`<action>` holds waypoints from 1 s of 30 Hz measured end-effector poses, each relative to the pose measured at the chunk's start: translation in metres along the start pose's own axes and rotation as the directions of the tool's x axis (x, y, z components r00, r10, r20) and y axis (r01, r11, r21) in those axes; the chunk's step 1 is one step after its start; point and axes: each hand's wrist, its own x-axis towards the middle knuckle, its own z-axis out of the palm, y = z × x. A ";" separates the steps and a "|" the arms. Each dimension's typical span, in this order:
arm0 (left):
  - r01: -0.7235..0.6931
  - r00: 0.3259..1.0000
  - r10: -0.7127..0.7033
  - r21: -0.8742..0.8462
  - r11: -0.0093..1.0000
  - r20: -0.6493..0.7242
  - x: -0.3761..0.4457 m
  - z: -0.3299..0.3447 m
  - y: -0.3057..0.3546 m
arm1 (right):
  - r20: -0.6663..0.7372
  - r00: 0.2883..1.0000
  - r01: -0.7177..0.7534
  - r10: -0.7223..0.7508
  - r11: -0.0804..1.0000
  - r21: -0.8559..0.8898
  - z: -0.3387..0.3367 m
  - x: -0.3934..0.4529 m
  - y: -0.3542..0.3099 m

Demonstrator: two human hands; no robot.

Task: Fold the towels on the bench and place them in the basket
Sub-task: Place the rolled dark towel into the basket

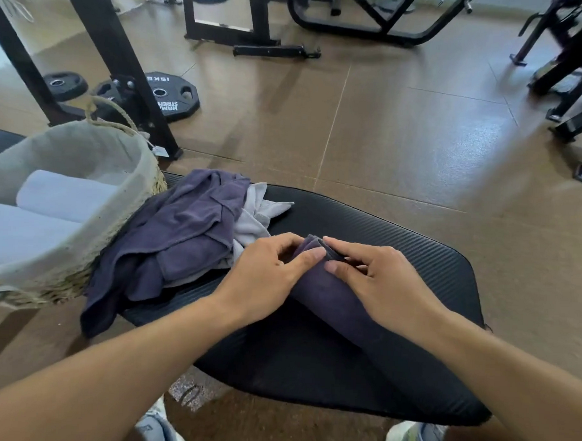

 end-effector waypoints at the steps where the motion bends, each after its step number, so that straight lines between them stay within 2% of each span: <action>1: -0.009 1.000 0.009 0.016 1.000 -0.028 -0.001 -0.004 0.001 | -0.022 1.000 0.018 -0.018 1.000 0.000 0.002 0.001 -0.003; 7: -0.102 0.973 0.146 0.236 0.966 -0.178 -0.012 -0.036 0.004 | -0.065 0.983 0.161 -0.171 0.978 -0.133 0.017 0.010 -0.030; 12: -0.106 0.941 0.218 0.386 0.917 -0.261 -0.021 -0.080 0.000 | -0.099 0.969 0.221 -0.227 0.973 -0.069 0.037 0.023 -0.054; 17: -0.074 0.884 0.272 0.460 0.885 -0.381 -0.029 -0.129 -0.011 | -0.049 0.952 0.299 -0.301 0.953 -0.039 0.058 0.041 -0.088; 20: 0.030 0.830 0.262 0.508 0.861 -0.492 -0.036 -0.157 -0.014 | -0.054 0.946 0.320 -0.321 0.947 -0.015 0.069 0.056 -0.110; 24: 0.179 0.742 0.214 0.496 0.849 -0.635 -0.047 -0.197 -0.008 | -0.092 0.939 0.341 -0.331 0.930 0.133 0.083 0.088 -0.158; 26: 0.261 0.699 0.190 0.494 0.829 -0.689 -0.052 -0.216 -0.008 | -0.096 0.927 0.374 -0.364 0.915 0.148 0.091 0.111 -0.190; 28: 0.365 0.702 0.128 0.508 0.780 -0.701 -0.054 -0.228 -0.012 | -0.078 0.911 0.411 -0.405 0.904 0.115 0.100 0.136 -0.220; 30: 0.451 0.751 0.020 0.536 0.714 -0.660 -0.055 -0.229 -0.017 | -0.038 0.906 0.424 -0.422 0.903 0.073 0.112 0.166 -0.244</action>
